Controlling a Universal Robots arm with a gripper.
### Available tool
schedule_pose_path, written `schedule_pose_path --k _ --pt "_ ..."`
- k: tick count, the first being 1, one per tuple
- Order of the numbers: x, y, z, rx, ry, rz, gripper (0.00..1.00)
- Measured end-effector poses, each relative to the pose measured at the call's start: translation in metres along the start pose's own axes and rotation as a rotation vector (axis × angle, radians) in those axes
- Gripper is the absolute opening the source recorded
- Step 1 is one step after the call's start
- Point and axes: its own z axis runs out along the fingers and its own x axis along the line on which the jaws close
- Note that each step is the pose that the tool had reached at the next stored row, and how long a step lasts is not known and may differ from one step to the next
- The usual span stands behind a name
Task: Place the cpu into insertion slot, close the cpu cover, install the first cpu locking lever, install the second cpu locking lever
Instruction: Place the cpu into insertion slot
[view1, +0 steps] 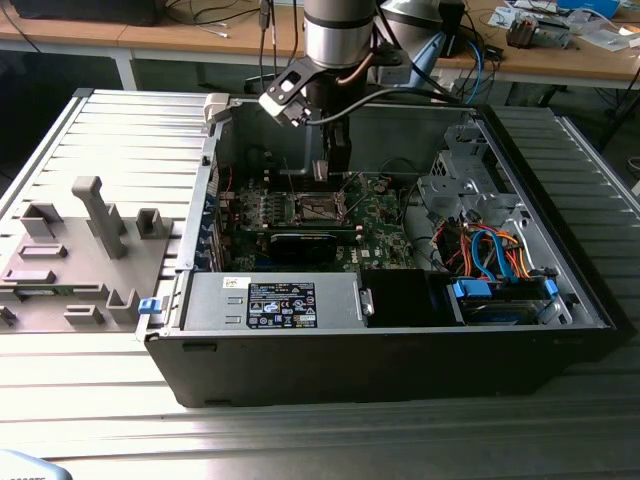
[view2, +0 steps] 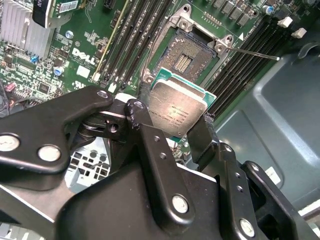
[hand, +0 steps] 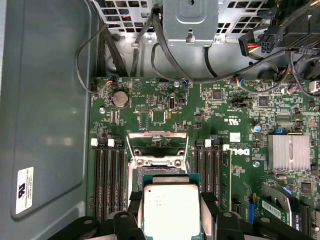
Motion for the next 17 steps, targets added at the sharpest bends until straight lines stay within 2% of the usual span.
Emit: schedule_pose_path --k 17 --pt "0.0 -0.0013 0.0032 0.0 0.0 0.0 0.55"
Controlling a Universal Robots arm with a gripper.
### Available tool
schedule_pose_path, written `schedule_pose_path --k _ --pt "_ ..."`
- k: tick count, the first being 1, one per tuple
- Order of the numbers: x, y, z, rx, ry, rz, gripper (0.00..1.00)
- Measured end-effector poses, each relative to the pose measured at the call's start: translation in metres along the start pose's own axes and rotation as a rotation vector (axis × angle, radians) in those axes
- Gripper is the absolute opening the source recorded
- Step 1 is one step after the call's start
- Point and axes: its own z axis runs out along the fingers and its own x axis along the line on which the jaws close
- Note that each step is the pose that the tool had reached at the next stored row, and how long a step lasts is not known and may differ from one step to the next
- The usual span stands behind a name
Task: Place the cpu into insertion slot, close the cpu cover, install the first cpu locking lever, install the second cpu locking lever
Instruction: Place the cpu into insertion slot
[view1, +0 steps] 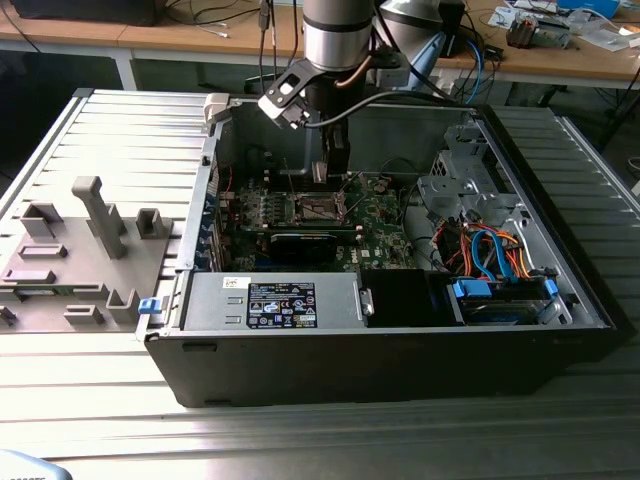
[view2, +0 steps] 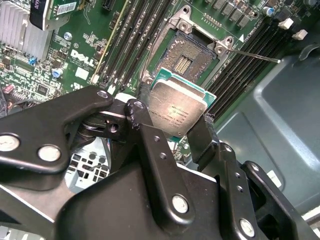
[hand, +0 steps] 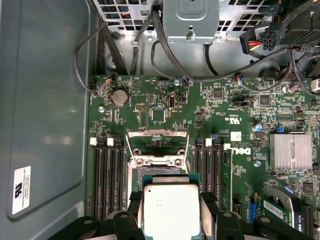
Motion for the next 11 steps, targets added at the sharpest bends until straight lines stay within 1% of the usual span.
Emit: schedule_pose_path --k 11 --pt "0.0 -0.0004 0.0017 0.0 0.0 0.0 0.55"
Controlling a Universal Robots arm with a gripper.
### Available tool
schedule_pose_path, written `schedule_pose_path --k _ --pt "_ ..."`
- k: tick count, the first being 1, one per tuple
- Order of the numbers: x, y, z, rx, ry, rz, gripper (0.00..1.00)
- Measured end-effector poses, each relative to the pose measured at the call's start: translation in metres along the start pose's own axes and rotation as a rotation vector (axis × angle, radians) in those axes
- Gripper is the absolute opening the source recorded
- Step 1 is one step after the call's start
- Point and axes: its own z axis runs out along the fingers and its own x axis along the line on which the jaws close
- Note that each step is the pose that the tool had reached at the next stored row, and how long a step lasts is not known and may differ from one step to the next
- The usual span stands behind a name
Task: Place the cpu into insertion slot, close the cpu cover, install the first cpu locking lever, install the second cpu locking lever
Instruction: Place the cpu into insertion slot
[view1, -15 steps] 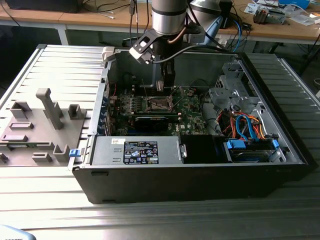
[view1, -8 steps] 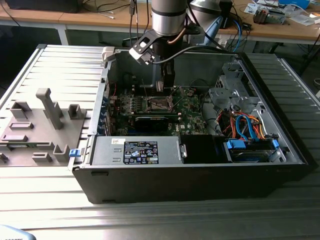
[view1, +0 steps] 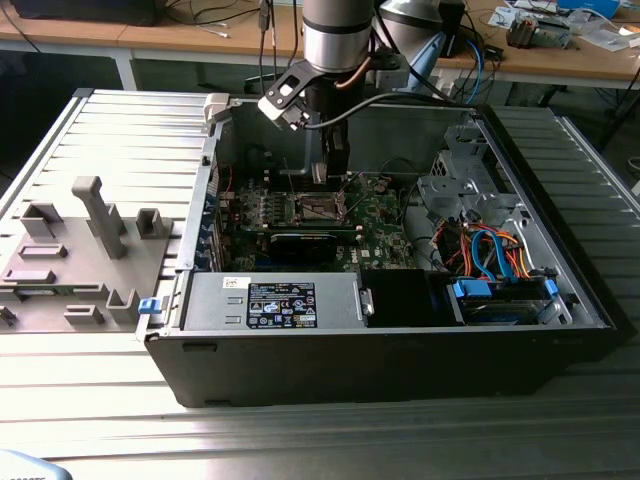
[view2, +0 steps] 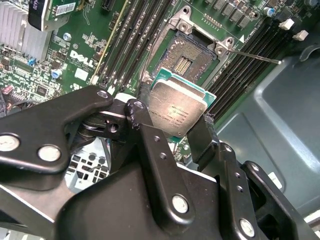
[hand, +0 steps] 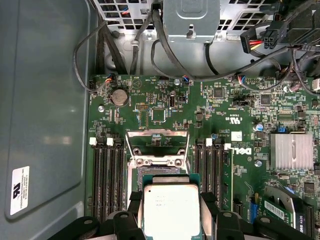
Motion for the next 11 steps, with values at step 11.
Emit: schedule_pose_path --k 11 --pt "-0.0001 -0.0007 0.0031 0.0 0.0 0.0 0.55"
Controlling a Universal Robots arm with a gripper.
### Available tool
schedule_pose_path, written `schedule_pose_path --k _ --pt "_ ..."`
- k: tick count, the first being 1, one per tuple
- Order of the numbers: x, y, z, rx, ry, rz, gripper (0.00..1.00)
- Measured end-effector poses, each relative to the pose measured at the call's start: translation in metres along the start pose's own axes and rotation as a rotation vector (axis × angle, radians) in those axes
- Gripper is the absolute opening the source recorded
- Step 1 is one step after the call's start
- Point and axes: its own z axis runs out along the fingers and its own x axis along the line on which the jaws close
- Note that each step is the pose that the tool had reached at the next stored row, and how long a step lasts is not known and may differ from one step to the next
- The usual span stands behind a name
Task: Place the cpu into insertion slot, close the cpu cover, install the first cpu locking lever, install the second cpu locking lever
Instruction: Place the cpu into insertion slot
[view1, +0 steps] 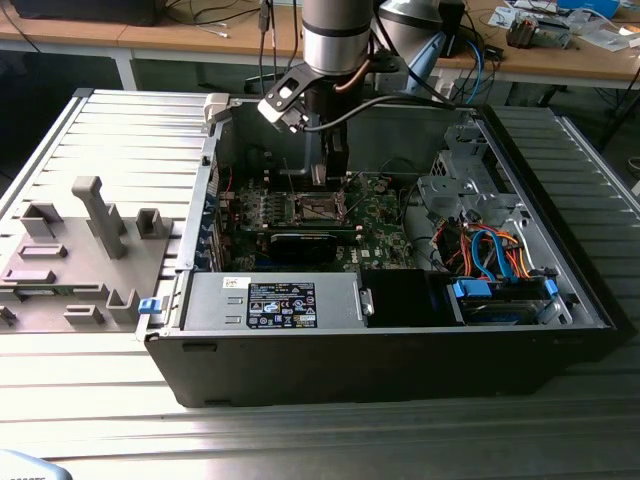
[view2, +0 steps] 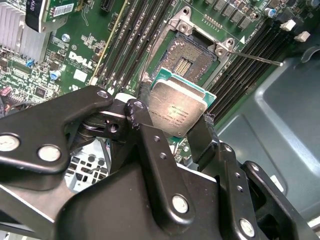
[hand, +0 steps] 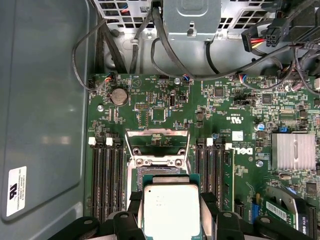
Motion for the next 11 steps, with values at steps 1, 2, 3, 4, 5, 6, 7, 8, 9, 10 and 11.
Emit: schedule_pose_path --k 1,2,3,4,5,6,7,8,9,10,11 --pt "0.0 0.0 0.0002 0.0 0.0 0.0 0.55" --pt "0.0 -0.0002 0.0009 0.0 0.0 0.0 0.55" --pt "0.0 -0.0003 0.0015 0.0 0.0 0.0 0.55" --pt "0.0 -0.0003 0.0016 0.0 0.0 0.0 0.55" --pt "0.0 -0.0004 0.0018 0.0 0.0 0.0 0.55" --pt "0.0 -0.0004 0.002 -0.0001 0.0001 0.0 0.55" --pt "0.0 -0.0005 0.0022 0.0 0.0 0.0 0.55" --pt "0.0 -0.0005 0.0024 0.0 0.0001 0.0 0.55" --pt "0.0 -0.0005 0.0026 -0.0001 0.0 0.0 0.55" --pt "0.0 -0.0005 0.0028 -0.0001 0.0001 0.0 0.55" --pt "-0.0001 -0.0006 0.003 0.0 0.0 0.0 0.55"
